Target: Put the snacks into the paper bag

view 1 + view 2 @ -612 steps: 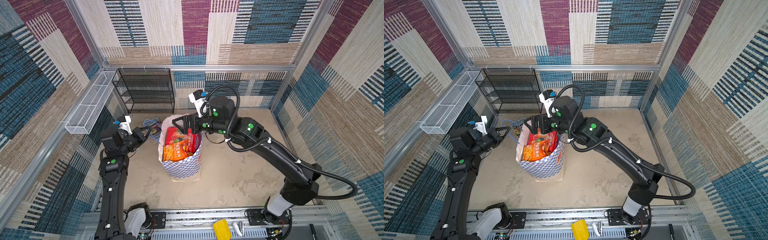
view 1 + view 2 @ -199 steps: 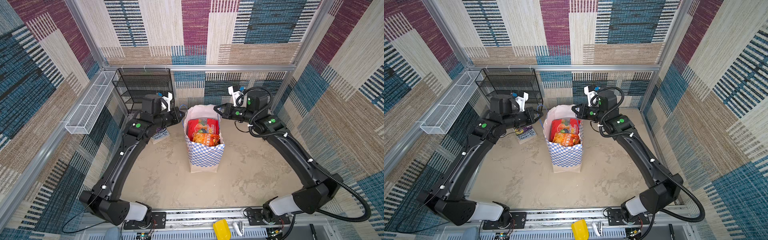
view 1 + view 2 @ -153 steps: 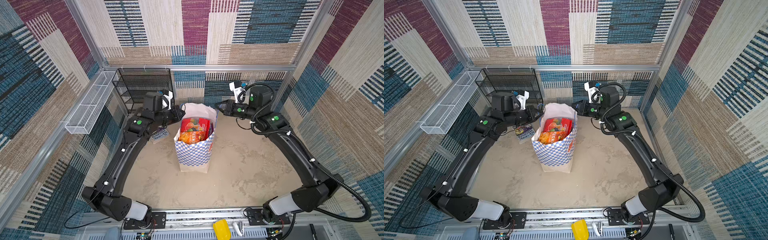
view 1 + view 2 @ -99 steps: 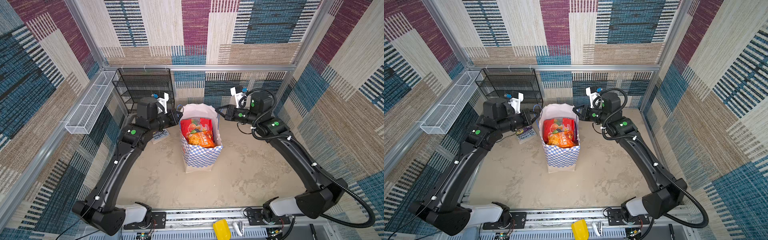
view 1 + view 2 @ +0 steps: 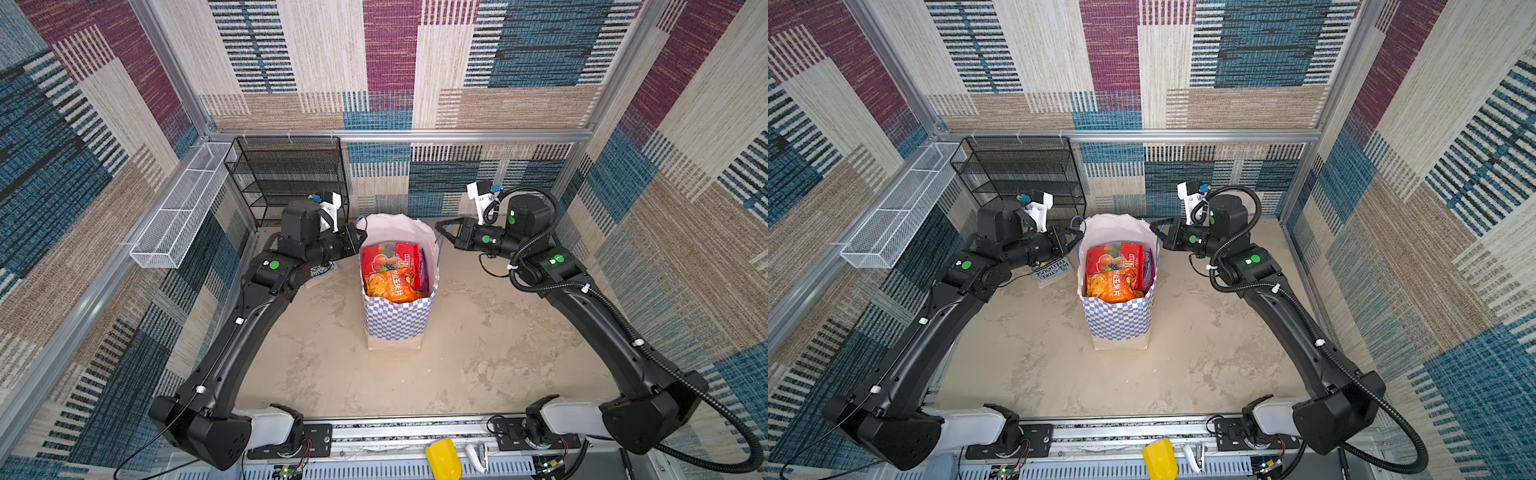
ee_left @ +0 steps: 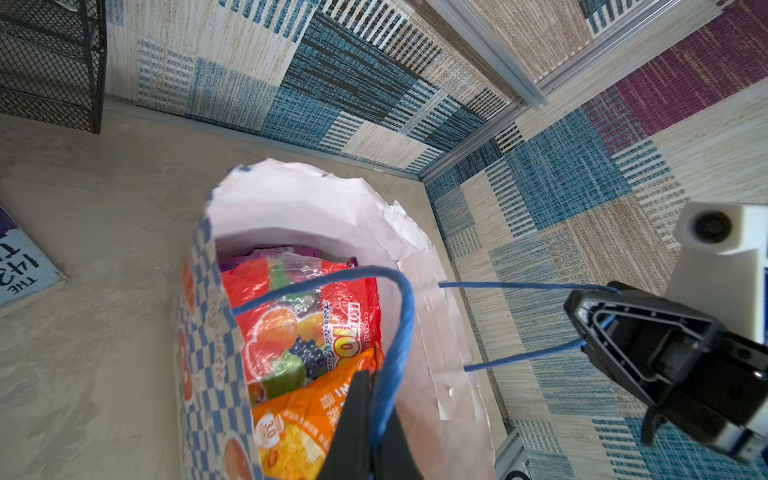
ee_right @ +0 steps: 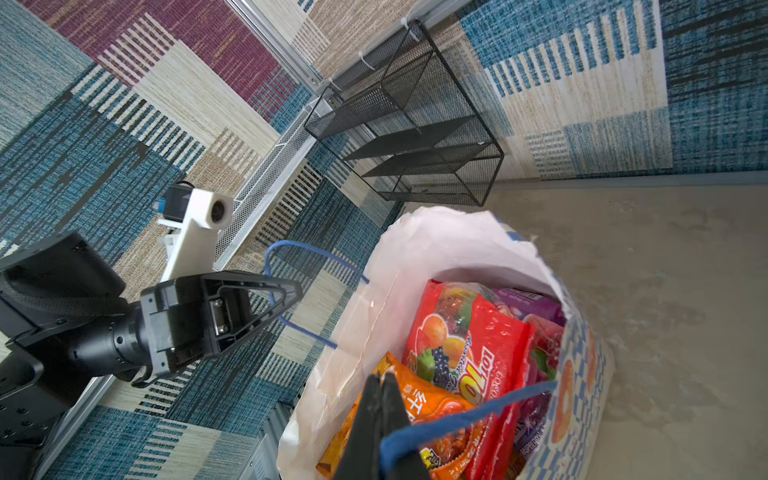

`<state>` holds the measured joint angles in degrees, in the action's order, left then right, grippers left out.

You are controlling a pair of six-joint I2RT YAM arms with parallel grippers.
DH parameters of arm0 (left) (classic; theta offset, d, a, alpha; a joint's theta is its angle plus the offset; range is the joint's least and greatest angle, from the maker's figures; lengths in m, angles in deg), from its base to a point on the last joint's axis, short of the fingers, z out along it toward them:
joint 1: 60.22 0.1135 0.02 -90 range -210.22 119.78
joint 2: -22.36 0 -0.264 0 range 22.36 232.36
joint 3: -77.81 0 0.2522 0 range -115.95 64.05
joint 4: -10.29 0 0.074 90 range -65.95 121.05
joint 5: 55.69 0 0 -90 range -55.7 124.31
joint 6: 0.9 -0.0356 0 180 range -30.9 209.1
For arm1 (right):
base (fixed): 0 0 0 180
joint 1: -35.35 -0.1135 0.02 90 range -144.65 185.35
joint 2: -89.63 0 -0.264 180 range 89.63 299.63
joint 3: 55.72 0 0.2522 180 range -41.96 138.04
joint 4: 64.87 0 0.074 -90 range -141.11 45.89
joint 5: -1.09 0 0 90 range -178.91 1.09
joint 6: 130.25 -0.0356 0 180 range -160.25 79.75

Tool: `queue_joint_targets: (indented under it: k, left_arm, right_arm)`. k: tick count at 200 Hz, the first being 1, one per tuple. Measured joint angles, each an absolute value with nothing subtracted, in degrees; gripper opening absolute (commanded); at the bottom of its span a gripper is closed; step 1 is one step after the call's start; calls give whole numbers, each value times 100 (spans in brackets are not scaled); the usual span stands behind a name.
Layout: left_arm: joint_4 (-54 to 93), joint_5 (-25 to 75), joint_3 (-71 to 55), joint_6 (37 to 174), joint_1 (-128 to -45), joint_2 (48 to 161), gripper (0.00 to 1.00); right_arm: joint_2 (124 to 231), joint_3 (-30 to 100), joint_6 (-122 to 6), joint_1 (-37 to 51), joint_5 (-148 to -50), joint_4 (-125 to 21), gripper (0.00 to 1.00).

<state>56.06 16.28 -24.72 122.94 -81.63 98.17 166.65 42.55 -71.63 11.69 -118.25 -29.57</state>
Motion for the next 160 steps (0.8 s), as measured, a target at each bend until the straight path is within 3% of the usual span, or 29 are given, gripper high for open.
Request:
queue_joint_targets:
  k: [62,160]
  left_arm:
    - [5022,1593,-1340,12301,-8187,9362,0]
    - [5162,1733,-1358,12336,-8189,9163,0]
  right_arm:
    - [16044,3141,-7364,1169,-11814,-3372,0]
    - [16551,4273,-7146,1243,-11679,-2680,0]
